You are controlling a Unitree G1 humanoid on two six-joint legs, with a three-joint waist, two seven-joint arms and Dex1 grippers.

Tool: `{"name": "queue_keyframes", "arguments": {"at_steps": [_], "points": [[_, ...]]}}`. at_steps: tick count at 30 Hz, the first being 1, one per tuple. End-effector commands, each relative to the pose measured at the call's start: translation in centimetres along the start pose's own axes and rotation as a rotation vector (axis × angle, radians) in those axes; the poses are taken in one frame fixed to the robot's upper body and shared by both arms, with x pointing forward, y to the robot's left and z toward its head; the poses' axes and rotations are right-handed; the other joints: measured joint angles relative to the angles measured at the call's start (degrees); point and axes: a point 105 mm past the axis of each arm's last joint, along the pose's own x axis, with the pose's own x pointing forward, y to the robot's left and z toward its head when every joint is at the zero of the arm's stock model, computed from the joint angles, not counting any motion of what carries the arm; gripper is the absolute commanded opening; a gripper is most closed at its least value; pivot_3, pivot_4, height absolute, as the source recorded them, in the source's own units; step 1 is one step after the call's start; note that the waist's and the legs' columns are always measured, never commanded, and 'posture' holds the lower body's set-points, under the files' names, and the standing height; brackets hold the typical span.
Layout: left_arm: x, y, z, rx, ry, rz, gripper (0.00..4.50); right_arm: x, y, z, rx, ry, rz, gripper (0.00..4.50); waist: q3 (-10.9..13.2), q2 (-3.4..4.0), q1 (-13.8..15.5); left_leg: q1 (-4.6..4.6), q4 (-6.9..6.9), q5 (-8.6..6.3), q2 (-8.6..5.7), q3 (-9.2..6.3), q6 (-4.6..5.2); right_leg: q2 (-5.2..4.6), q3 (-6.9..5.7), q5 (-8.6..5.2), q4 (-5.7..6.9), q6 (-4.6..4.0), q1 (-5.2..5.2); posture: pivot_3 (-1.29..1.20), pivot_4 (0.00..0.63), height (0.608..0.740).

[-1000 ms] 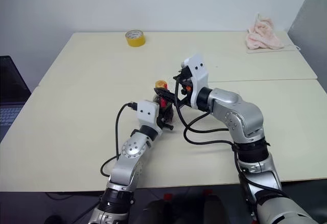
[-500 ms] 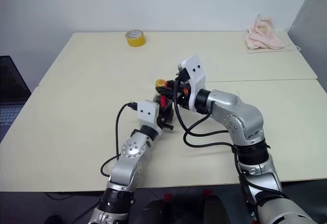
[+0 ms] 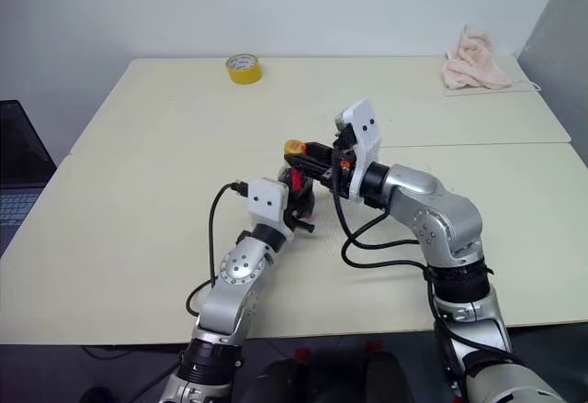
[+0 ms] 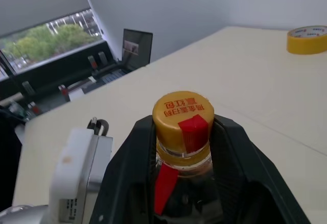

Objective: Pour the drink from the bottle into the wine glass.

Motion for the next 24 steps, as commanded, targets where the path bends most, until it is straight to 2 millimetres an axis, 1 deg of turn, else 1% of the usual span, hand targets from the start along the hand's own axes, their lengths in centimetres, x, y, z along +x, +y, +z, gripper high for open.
{"name": "queue_keyframes", "arguments": {"at_steps": [1,4,7,9,11,12,13,14,15,17,18,19,21,22,24], "points": [[-0.2,0.8,1.2,0.008,-0.049,0.029,0.87,-1.2,1.4,3.4,-0.007,-0.142,0.072,1.08,0.00,0.00,0.00,0.00,0.00,0.00,0.01,0.00,0.00,0.00,0.00,0.00,0.00,0.00,0.00,0.00,0.150,0.740],[-0.2,0.8,1.2,0.007,-0.048,0.028,0.87,-1.3,1.3,3.6,0.022,-0.160,0.071,1.02,0.00,0.00,0.00,0.01,-0.01,0.00,0.01,0.00,0.00,0.01,-0.01,0.00,0.01,0.00,0.00,0.00,0.150,0.740],[-0.2,0.8,1.1,0.008,-0.047,0.031,0.87,-1.5,0.9,3.7,0.028,-0.165,0.042,1.02,0.00,0.00,0.00,0.01,-0.01,0.00,0.00,0.00,0.00,0.01,0.00,0.00,0.01,0.00,0.00,0.00,0.150,0.740],[-0.2,0.9,1.1,0.010,-0.047,0.034,0.87,-1.8,-0.4,3.5,0.015,-0.154,-0.040,1.02,0.00,0.00,0.03,0.01,0.00,0.00,0.00,0.00,0.00,0.00,0.00,0.00,0.01,0.00,0.00,0.00,0.150,0.740],[-0.4,1.2,1.1,0.010,-0.048,0.046,0.87,-2.6,-3.1,3.3,-0.005,-0.145,-0.187,0.97,0.00,0.00,0.07,0.01,0.00,0.00,0.00,0.00,0.00,0.00,-0.01,0.00,0.01,0.00,0.00,0.00,0.150,0.740],[-0.4,1.4,1.1,0.012,-0.048,0.052,0.87,-3.1,-4.2,3.2,-0.015,-0.139,-0.243,0.93,0.00,0.00,0.09,0.01,0.01,0.00,0.00,0.00,0.00,0.00,0.00,0.00,0.01,0.00,0.01,0.00,0.150,0.740],[-0.4,1.5,1.2,0.014,-0.048,0.056,0.87,-3.4,-4.8,3.2,-0.022,-0.135,-0.276,0.90,0.00,0.00,0.13,0.01,0.01,0.00,-0.01,0.00,0.00,0.00,0.00,0.00,0.01,0.00,0.01,0.00,0.150,0.740],[-0.5,1.7,1.2,0.016,-0.052,0.064,0.87,-4.0,-5.8,3.0,-0.036,-0.124,-0.334,0.85,0.00,0.00,0.13,0.01,0.02,0.00,-0.02,0.00,0.00,0.00,0.00,0.00,0.01,0.00,0.01,0.00,0.150,0.740],[-0.6,2.4,1.4,0.020,-0.059,0.087,0.87,-5.5,-8.0,2.8,-0.041,-0.118,-0.456,0.75,0.00,0.00,0.12,0.01,0.01,0.00,-0.01,0.01,0.00,0.00,0.00,0.00,0.01,0.00,0.01,0.00,0.150,0.740],[-0.8,3.8,1.7,0.033,-0.069,0.131,0.87,-8.4,-11.3,2.6,-0.063,-0.108,-0.663,0.42,-0.01,-0.01,0.19,0.00,0.00,0.00,-0.01,0.02,0.00,0.00,0.00,0.00,0.01,0.00,0.00,0.00,0.150,0.740],[-0.9,4.3,1.8,0.034,-0.072,0.150,0.87,-9.4,-12.2,2.5,-0.070,-0.106,-0.727,0.12,-0.01,-0.01,0.28,0.00,0.01,0.00,-0.01,0.03,0.00,0.00,0.01,0.00,0.01,0.00,0.01,0.00,0.150,0.740],[-1.0,5.0,1.8,0.037,-0.072,0.168,0.87,-10.7,-13.4,2.5,-0.085,-0.101,-0.814,0.00,0.00,-0.01,0.29,0.00,0.02,0.00,-0.01,0.04,0.00,-0.01,0.01,0.00,0.01,0.00,0.02,0.00,0.150,0.740],[-1.2,6.1,1.8,0.043,-0.073,0.207,0.87,-12.8,-15.2,2.0,-0.075,-0.090,-0.950,0.00,0.00,-0.01,0.26,0.00,0.00,0.00,0.00,0.10,0.00,0.00,0.04,0.00,0.02,0.00,0.00,0.00,0.150,0.740],[-1.3,6.7,1.9,0.049,-0.073,0.224,0.87,-13.6,-15.7,1.8,-0.083,-0.090,-0.997,0.00,-0.01,-0.01,0.23,0.01,-0.02,0.00,0.01,0.11,0.00,0.00,0.04,0.00,0.02,0.00,-0.01,0.00,0.150,0.740],[-1.4,7.6,2.0,0.057,-0.077,0.251,0.87,-14.3,-15.9,1.2,-0.089,-0.072,-1.019,0.00,-0.01,0.00,0.18,0.01,-0.03,0.00,0.03,0.15,0.00,0.00,0.06,0.00,0.02,0.00,-0.01,0.00,0.150,0.740]]}}
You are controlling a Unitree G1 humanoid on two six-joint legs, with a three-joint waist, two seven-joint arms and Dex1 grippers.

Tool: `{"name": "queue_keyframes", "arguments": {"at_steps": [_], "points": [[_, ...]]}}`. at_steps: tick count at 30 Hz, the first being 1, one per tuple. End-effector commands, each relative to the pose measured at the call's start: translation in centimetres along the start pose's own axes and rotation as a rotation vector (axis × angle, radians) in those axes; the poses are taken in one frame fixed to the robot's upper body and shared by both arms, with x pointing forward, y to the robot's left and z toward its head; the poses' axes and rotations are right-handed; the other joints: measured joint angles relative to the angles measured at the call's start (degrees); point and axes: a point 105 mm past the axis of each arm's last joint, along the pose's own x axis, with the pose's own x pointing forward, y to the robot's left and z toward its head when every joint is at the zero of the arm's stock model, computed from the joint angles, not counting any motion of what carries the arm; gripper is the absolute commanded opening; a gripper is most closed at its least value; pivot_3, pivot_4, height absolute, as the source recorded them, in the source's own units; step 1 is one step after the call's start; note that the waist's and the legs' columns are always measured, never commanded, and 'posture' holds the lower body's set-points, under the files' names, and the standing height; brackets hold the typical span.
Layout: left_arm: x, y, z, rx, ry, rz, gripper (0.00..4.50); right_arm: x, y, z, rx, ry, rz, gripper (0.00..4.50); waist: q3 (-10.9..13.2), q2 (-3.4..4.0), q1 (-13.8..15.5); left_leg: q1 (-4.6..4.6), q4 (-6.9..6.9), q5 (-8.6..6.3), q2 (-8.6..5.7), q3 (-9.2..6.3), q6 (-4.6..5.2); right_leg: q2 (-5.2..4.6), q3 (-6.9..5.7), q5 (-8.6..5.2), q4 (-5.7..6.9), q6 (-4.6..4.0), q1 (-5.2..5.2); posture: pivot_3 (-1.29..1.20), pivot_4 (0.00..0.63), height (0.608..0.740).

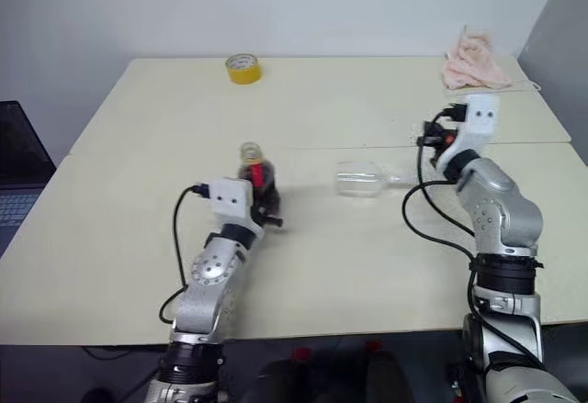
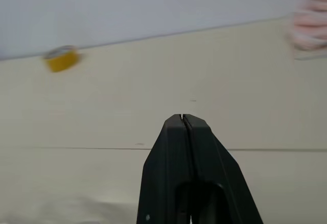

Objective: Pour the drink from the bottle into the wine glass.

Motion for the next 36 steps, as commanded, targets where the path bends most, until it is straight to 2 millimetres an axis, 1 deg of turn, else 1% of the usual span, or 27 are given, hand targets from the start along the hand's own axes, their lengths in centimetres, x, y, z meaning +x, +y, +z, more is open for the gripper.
{"name": "queue_keyframes", "arguments": {"at_steps": [1,10,14,17,22,26,31,36], "points": [[0.4,1.1,2.5,0.006,-0.103,0.034,0.87,-0.4,-1.0,0.6,-0.034,-0.040,-0.053,0.00,0.00,0.00,-0.06,0.00,-0.01,0.00,0.00,0.01,0.00,0.00,0.00,0.00,-0.01,0.00,0.00,0.00,0.150,0.740],[0.7,3.2,2.7,0.020,-0.111,0.096,0.87,-0.1,-1.0,0.5,-0.037,-0.028,-0.048,0.00,0.00,0.00,-0.19,-0.01,0.01,0.00,0.00,0.05,0.01,0.00,0.04,0.00,-0.01,0.00,0.00,0.00,0.150,0.740],[0.6,5.3,2.3,0.016,-0.104,0.173,0.87,0.2,0.6,0.2,-0.037,-0.019,0.001,0.00,0.00,0.00,-0.23,0.00,0.01,0.00,0.02,0.04,0.00,0.01,0.03,0.00,0.00,0.00,0.00,0.00,0.150,0.740],[0.8,5.8,2.3,0.024,-0.107,0.182,0.87,0.4,1.1,0.2,-0.042,-0.016,0.021,0.00,0.00,0.00,-0.25,0.00,0.01,0.00,0.01,0.03,0.01,0.00,0.02,0.00,0.00,0.00,0.00,0.00,0.150,0.740],[1.0,6.6,2.0,0.030,-0.106,0.213,0.87,0.5,1.3,0.1,-0.041,-0.015,0.018,0.00,0.00,0.00,-0.12,-0.01,0.08,0.00,-0.01,0.02,0.00,-0.01,0.02,0.00,-0.01,0.00,0.02,0.00,0.150,0.740],[0.9,7.1,1.6,0.015,-0.105,0.237,0.87,0.4,1.7,0.0,-0.056,-0.011,0.033,0.00,0.00,0.00,-0.19,-0.01,0.08,0.00,0.00,0.02,0.00,-0.01,0.02,0.00,-0.01,0.00,0.02,0.00,0.150,0.740],[0.4,7.7,0.8,-0.008,-0.092,0.271,0.87,0.4,1.6,0.1,-0.063,-0.010,0.032,0.00,0.00,0.00,-0.24,-0.01,0.07,0.00,0.00,0.02,0.00,-0.01,0.02,0.00,0.00,0.00,0.01,0.00,0.150,0.740],[-0.5,8.2,-1.0,-0.017,-0.049,0.307,0.87,0.5,1.8,0.0,-0.076,-0.005,0.038,0.00,0.00,0.00,-0.26,-0.01,0.07,0.00,0.00,0.03,0.01,-0.01,0.03,0.00,0.00,0.00,0.01,0.00,0.150,0.740]]}}
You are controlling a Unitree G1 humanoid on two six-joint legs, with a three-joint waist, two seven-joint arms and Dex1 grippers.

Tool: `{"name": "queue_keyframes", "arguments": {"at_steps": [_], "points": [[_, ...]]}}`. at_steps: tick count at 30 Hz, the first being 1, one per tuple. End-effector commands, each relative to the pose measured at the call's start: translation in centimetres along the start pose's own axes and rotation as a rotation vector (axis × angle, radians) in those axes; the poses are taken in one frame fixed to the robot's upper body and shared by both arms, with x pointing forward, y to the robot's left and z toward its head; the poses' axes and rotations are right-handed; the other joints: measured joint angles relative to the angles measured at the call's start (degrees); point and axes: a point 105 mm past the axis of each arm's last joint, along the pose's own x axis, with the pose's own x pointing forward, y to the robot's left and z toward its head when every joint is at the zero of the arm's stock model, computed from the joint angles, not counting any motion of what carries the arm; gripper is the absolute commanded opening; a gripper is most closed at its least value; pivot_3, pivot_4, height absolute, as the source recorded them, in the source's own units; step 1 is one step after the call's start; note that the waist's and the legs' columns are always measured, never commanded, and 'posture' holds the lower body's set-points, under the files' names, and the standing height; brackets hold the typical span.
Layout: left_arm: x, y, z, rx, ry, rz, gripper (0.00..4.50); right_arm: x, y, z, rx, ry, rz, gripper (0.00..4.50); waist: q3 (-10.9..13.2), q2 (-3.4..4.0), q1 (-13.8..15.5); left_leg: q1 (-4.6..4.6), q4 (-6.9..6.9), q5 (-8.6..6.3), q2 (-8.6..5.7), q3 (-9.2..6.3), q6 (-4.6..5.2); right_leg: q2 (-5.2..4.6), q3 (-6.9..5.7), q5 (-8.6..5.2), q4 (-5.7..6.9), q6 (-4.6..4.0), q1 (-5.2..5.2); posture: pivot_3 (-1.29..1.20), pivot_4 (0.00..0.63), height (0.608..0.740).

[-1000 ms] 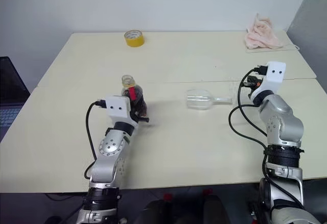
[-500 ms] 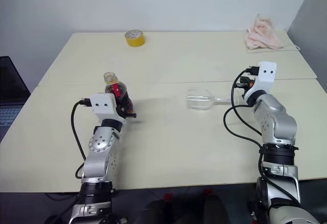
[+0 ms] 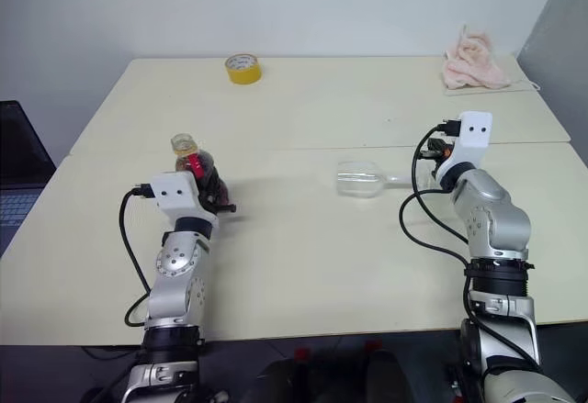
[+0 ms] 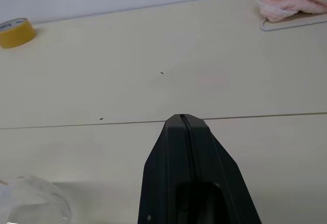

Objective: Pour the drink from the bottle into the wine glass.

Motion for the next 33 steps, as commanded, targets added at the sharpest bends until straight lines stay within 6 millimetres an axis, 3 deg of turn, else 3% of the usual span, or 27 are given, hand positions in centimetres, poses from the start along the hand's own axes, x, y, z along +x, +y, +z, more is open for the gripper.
{"name": "queue_keyframes", "arguments": {"at_steps": [1,7,8,17,27,33], "points": [[-0.4,0.7,0.3,-0.002,-0.033,0.040,0.87,-0.1,0.7,2.1,-0.030,-0.069,0.022,0.00,0.00,0.00,-0.01,0.00,0.00,0.00,0.00,0.00,0.00,0.00,-0.01,0.00,0.00,0.00,0.00,0.00,0.150,0.740],[-1.2,1.6,-1.2,-0.020,0.013,0.084,0.87,-0.1,0.7,2.1,-0.036,-0.068,0.025,0.00,-0.02,0.01,-0.01,0.01,0.00,0.00,0.01,0.00,0.00,0.00,0.01,0.00,0.00,0.00,0.00,0.00,0.150,0.740],[-1.3,1.7,-1.3,-0.023,0.016,0.088,1.57,-0.1,0.7,2.1,-0.038,-0.068,0.025,0.00,-0.04,0.02,-0.01,0.01,-0.01,0.00,0.01,0.00,0.00,0.00,0.00,0.00,0.01,0.00,0.00,0.00,0.150,0.740],[-1.6,1.7,-1.2,-0.020,0.021,0.092,4.41,0.0,0.9,2.2,-0.047,-0.066,0.031,0.00,-0.09,0.08,-0.01,0.02,-0.03,0.00,0.01,0.00,0.00,0.00,0.00,0.00,0.01,0.00,0.00,0.00,0.150,0.740],[-2.3,1.8,-0.6,0.009,0.018,0.064,4.48,-0.1,1.3,2.2,-0.069,-0.058,0.061,0.00,-0.09,0.08,-0.01,0.02,-0.04,0.00,0.02,0.00,0.00,0.00,0.00,0.00,0.01,0.00,-0.01,0.00,0.150,0.740],[-3.0,1.8,-0.3,0.018,0.022,0.057,4.48,-0.6,2.7,1.9,-0.174,0.001,0.180,0.00,-0.10,0.08,-0.01,0.01,-0.04,0.00,0.01,0.00,0.00,0.00,0.01,0.00,-0.01,0.00,-0.01,0.00,0.150,0.740]]}}
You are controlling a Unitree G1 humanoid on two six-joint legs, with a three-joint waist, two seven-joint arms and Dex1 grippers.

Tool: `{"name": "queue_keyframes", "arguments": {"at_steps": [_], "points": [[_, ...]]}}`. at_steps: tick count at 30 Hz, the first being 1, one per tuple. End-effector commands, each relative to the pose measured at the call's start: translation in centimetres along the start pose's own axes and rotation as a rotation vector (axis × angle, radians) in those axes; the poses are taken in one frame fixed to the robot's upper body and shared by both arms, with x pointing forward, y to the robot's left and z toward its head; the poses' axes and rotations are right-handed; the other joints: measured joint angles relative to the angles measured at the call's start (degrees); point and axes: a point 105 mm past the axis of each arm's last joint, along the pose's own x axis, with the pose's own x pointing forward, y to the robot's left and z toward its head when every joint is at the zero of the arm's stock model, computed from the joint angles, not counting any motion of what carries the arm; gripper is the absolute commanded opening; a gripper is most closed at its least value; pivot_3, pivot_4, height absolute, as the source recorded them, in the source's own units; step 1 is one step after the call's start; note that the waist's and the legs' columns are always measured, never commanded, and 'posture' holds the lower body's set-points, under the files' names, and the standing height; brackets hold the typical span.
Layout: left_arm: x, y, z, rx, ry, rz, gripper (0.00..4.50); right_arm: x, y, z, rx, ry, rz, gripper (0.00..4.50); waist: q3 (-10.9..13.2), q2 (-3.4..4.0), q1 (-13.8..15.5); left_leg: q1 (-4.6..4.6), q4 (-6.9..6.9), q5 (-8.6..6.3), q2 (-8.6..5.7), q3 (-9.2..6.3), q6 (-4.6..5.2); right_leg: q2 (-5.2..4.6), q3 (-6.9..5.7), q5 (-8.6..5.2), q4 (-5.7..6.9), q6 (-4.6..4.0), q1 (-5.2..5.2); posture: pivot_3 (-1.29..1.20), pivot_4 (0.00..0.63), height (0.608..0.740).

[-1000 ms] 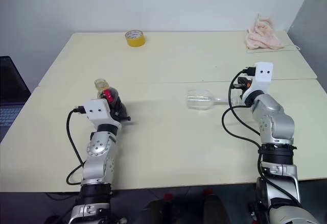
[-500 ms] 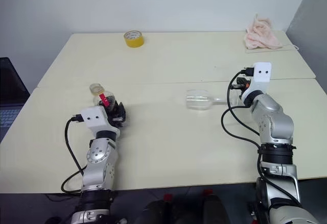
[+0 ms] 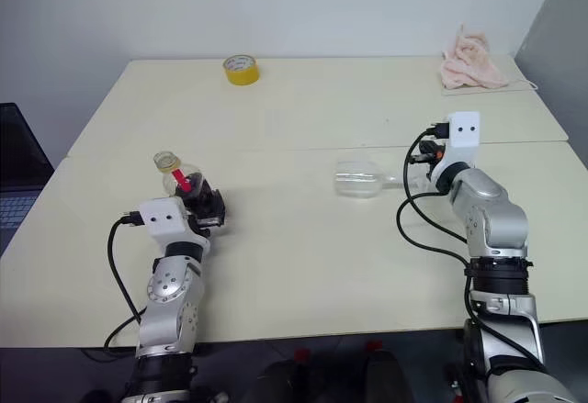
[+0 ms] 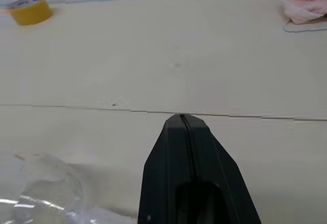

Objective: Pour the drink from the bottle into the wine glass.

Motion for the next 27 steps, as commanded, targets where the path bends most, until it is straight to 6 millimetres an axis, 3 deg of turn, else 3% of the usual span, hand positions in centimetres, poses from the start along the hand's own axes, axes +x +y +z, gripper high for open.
{"name": "queue_keyframes", "arguments": {"at_steps": [1,10,18,22,27], "points": [[-0.3,0.0,1.3,0.010,-0.040,-0.008,4.48,-0.5,1.0,2.1,-0.082,-0.038,0.070,0.00,0.00,-0.01,0.02,0.00,0.00,0.00,0.01,-0.01,0.00,0.00,-0.01,0.00,0.00,0.00,0.01,0.00,0.150,0.740],[-0.9,0.0,1.6,0.007,-0.033,-0.014,4.48,-1.1,1.6,2.0,-0.295,0.048,0.180,0.00,0.00,-0.01,0.10,0.00,0.00,0.00,0.00,0.00,0.00,0.00,-0.01,0.00,-0.03,0.00,0.02,0.00,0.150,0.740],[-1.5,0.2,2.0,0.014,-0.031,-0.009,4.48,-0.9,1.7,2.5,-0.367,0.068,0.213,0.00,0.00,-0.01,0.29,0.00,0.00,0.00,0.00,0.00,0.00,0.00,-0.02,0.00,-0.03,0.00,0.02,0.00,0.150,0.740],[-1.5,0.0,2.4,0.014,-0.041,-0.015,4.50,-0.7,2.3,2.4,-0.406,0.073,0.244,0.84,0.00,-0.02,0.43,0.00,0.01,0.00,-0.01,0.00,0.00,0.00,-0.01,0.00,-0.04,0.00,0.03,0.00,0.150,0.740],[-1.4,0.2,2.4,-0.014,-0.043,-0.002,4.50,-0.2,2.7,2.2,-0.466,0.085,0.251,2.62,0.00,-0.02,0.45,-0.01,0.02,0.00,0.00,0.01,0.00,-0.01,-0.01,0.00,-0.04,0.00,0.03,0.00,0.150,0.740]]}}
